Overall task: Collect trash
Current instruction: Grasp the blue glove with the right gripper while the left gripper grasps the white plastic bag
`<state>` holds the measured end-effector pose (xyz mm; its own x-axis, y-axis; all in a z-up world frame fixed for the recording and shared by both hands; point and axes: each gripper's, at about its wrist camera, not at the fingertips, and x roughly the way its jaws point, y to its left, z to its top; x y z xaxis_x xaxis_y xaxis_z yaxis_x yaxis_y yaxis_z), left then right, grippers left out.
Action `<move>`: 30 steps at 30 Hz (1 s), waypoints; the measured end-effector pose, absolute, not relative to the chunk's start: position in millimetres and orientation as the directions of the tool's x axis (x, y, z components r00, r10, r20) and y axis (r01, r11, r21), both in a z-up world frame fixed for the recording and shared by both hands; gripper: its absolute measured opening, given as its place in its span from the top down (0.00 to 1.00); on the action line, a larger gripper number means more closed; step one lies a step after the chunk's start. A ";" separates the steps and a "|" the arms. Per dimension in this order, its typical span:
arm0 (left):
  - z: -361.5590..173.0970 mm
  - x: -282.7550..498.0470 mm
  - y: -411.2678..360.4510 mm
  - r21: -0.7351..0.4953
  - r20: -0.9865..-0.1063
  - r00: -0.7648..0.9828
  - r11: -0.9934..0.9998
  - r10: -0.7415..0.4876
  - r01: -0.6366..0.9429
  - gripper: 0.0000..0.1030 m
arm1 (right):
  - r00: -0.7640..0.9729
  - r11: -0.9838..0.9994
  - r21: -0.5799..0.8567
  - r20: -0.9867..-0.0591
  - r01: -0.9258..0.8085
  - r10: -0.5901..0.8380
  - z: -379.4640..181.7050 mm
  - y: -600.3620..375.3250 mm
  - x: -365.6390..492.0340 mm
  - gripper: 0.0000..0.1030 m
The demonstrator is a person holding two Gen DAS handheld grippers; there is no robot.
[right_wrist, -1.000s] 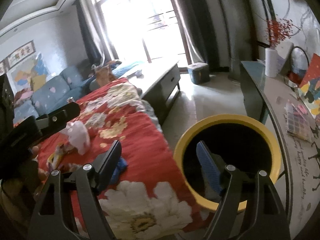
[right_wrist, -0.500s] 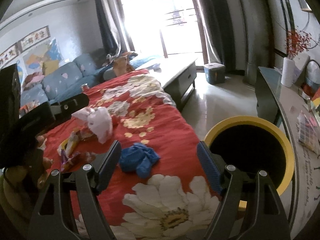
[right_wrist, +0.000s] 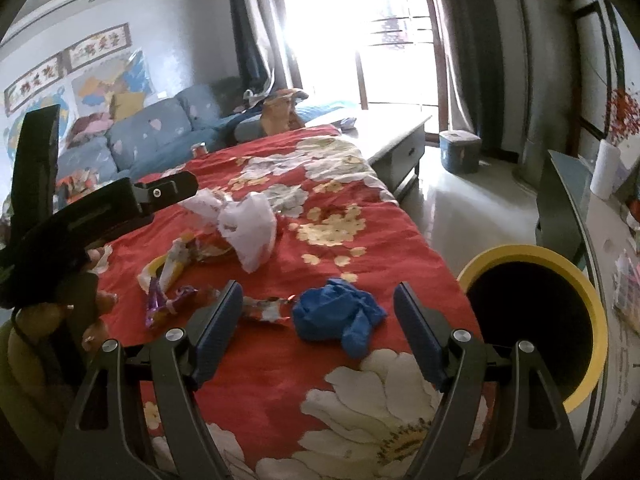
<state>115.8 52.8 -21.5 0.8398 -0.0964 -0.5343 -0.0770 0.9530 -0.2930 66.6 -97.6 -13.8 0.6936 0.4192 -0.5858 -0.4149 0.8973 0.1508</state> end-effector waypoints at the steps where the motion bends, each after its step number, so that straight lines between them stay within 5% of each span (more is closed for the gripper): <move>1: -23.2 116.2 58.0 -0.293 -0.544 0.835 0.951 -0.086 -0.093 0.11 | 0.690 0.896 0.149 -0.590 -0.418 0.420 -14.9 -94.7 67.9 0.27; 19: -48.0 158.6 56.6 -0.380 -0.628 0.754 0.922 -0.195 -0.078 0.19 | 0.655 0.929 0.170 -0.668 -0.328 0.353 -55.6 -99.6 119.7 0.27; 27: -63.5 188.8 38.1 -0.342 -0.700 0.701 0.926 -0.136 -0.161 0.19 | 0.603 0.920 0.229 -0.700 -0.317 0.382 -74.7 -105.6 129.9 0.31; 30: -69.8 192.8 39.2 -0.339 -0.711 0.691 0.924 -0.131 -0.174 0.36 | 0.587 0.914 0.248 -0.706 -0.320 0.397 -80.7 -107.8 131.8 0.40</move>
<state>192.8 39.2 -69.8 0.6909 -0.1309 -0.7110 -0.1741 0.9244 -0.3393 131.8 -107.8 -80.7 0.5869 0.3968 -0.7057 -0.3205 0.9143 0.2475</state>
